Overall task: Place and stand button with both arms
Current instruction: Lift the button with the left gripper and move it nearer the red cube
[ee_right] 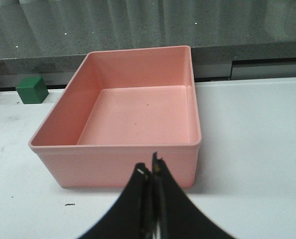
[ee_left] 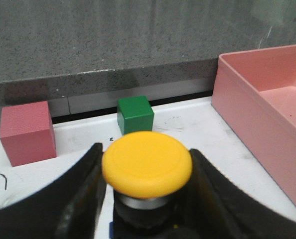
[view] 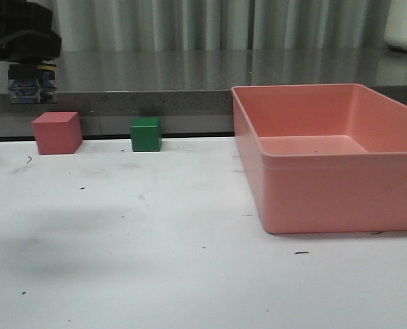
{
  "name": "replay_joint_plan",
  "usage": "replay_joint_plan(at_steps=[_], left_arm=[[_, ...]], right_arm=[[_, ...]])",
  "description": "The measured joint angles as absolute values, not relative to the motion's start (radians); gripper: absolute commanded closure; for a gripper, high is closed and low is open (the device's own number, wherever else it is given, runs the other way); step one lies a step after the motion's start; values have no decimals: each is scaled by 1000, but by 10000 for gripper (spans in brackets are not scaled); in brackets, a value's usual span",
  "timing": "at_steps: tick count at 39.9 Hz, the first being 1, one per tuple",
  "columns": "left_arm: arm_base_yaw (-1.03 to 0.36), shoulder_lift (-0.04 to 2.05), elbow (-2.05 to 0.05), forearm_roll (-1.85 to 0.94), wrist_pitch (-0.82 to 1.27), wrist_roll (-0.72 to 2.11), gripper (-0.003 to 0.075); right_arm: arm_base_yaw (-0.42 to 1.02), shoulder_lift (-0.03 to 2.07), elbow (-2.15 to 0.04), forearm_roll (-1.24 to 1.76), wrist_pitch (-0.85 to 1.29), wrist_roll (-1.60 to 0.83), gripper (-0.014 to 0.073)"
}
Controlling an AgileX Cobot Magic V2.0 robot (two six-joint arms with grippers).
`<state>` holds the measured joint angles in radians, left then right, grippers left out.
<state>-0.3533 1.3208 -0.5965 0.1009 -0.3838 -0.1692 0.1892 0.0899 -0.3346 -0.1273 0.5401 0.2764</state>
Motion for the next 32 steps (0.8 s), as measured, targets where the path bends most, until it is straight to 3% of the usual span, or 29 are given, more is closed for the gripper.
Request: replay_joint_plan(at_steps=[6,20,32], left_arm=[[-343,1373,-482,106,-670,-168,574],[-309,1701,-459,105,-1045,-165,574],[-309,1887,-459,89,-1118,-165,573]], right_arm=[[189,90,-335,-127,540,276,664],[189,90,-335,-127,541,276,664],[189,90,-335,-127,541,276,664]])
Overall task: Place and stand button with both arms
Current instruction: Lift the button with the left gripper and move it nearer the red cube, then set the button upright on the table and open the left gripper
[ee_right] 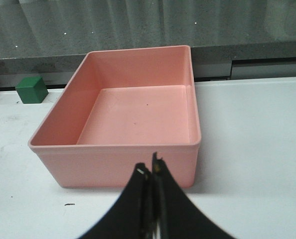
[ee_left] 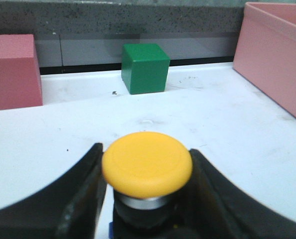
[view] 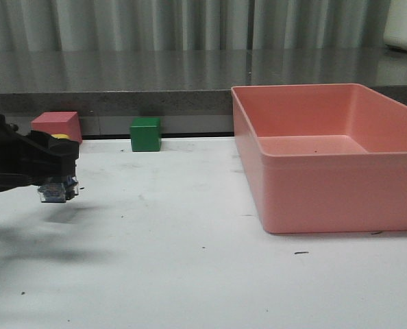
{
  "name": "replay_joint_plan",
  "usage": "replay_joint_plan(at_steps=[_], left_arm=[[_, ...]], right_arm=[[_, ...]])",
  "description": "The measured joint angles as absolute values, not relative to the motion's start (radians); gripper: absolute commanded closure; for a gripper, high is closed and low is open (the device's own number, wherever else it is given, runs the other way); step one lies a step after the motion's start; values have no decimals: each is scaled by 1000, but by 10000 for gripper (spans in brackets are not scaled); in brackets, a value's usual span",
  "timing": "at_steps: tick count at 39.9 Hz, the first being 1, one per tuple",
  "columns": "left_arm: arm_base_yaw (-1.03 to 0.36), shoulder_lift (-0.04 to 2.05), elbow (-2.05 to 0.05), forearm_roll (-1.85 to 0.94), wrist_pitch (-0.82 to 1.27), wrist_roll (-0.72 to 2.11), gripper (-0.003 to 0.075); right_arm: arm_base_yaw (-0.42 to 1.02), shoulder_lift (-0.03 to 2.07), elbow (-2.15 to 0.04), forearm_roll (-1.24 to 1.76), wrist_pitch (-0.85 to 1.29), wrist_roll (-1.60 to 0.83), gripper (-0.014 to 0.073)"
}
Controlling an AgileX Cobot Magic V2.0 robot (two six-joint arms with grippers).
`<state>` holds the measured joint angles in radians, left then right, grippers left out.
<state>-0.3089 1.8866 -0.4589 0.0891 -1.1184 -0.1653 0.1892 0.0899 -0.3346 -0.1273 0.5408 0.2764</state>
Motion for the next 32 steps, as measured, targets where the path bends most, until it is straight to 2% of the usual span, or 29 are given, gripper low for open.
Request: replay_joint_plan(at_steps=[11,16,19,27,32], left_arm=[[-309,1947,-465,85,-1137,-165,570],[-309,1950,-465,83,-1140,-165,541],[-309,1950,-465,83,-1140,-165,488],[-309,1951,-465,83,-1142,-165,286],[-309,1951,-465,83,-1138,-165,237]], right_arm=[[189,90,-335,-127,541,276,664],[189,90,-335,-127,541,276,664],[189,90,-335,-127,541,276,664],[189,90,-335,-127,541,276,664],[189,90,-335,-127,541,276,664]])
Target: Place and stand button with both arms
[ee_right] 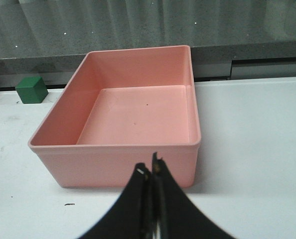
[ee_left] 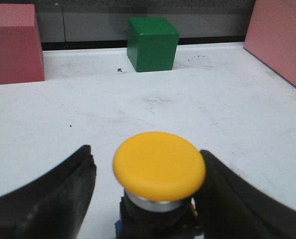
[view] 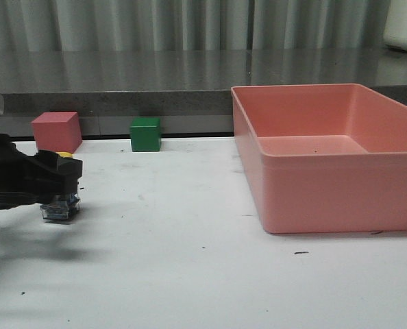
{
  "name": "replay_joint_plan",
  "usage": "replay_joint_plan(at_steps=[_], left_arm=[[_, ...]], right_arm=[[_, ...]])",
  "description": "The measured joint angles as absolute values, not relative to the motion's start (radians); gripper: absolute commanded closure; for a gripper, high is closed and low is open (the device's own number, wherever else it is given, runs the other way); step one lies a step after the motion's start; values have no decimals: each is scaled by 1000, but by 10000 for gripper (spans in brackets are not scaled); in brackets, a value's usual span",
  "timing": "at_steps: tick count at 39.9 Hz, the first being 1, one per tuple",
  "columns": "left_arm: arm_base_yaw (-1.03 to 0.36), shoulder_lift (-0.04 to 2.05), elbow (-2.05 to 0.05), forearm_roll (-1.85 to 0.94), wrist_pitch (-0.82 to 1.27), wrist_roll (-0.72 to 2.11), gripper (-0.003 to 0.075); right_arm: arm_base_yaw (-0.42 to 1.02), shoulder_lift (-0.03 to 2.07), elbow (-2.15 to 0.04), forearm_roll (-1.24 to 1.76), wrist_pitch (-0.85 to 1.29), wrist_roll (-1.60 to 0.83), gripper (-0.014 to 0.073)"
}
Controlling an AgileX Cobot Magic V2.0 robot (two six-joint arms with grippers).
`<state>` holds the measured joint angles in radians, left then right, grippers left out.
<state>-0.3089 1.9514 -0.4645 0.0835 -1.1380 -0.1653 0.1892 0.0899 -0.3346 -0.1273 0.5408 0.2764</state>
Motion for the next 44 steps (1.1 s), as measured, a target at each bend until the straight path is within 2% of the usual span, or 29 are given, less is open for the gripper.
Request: replay_joint_plan(at_steps=[26,33,38,44], left_arm=[[-309,1887,-465,99,-1138,-165,237],[-309,1796,-463,101,-1116,-165,238],[-309,1656,-477,101,-974,-165,238],[-309,1464,-506,101,-702,-165,268]], right_arm=[[189,90,-335,-127,541,276,664],[189,90,-335,-127,541,276,664],[189,90,-335,-127,541,276,664],[189,90,-335,-127,541,276,664]])
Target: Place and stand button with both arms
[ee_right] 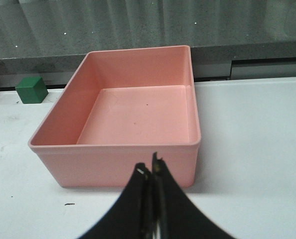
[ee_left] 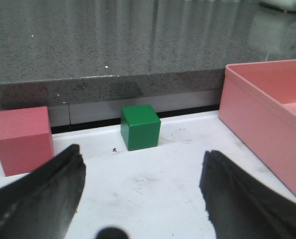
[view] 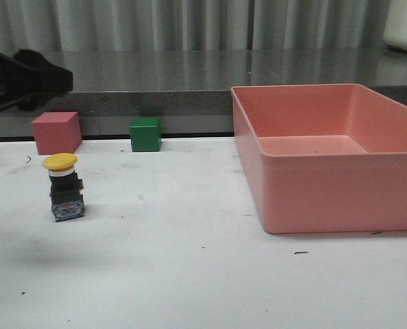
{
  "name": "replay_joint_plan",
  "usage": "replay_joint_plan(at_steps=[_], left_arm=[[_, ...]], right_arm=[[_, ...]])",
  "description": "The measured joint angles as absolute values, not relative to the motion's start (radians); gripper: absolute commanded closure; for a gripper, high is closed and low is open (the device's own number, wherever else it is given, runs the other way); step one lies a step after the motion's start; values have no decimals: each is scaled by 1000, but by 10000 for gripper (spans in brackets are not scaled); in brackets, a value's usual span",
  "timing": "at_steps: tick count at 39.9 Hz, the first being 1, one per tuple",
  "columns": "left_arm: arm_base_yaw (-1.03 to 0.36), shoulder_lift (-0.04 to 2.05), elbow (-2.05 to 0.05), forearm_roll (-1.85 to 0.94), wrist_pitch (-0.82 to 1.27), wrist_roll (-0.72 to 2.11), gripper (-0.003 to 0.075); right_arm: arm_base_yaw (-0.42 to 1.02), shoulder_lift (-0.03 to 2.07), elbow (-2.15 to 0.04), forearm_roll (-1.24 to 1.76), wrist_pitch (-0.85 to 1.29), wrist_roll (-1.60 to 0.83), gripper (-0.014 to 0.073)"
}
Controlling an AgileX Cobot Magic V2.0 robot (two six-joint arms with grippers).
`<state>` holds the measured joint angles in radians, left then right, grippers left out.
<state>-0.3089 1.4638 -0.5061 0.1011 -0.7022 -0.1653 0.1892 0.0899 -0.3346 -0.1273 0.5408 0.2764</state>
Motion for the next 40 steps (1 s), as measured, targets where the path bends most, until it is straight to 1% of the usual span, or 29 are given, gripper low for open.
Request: replay_joint_plan(at_steps=[7,15,24,40], left_arm=[[-309,1225,-507,101,-478,-165,395],[-309,962,-507,101,-189,-165,590],[-309,736,-507,101,92,-165,741],[-309,398,-507,101,387,-165,740]], right_arm=[[189,90,-335,-127,541,276,664],[189,90,-335,-127,541,276,664],[189,90,-335,-127,541,276,664],[189,90,-335,-127,541,276,664]])
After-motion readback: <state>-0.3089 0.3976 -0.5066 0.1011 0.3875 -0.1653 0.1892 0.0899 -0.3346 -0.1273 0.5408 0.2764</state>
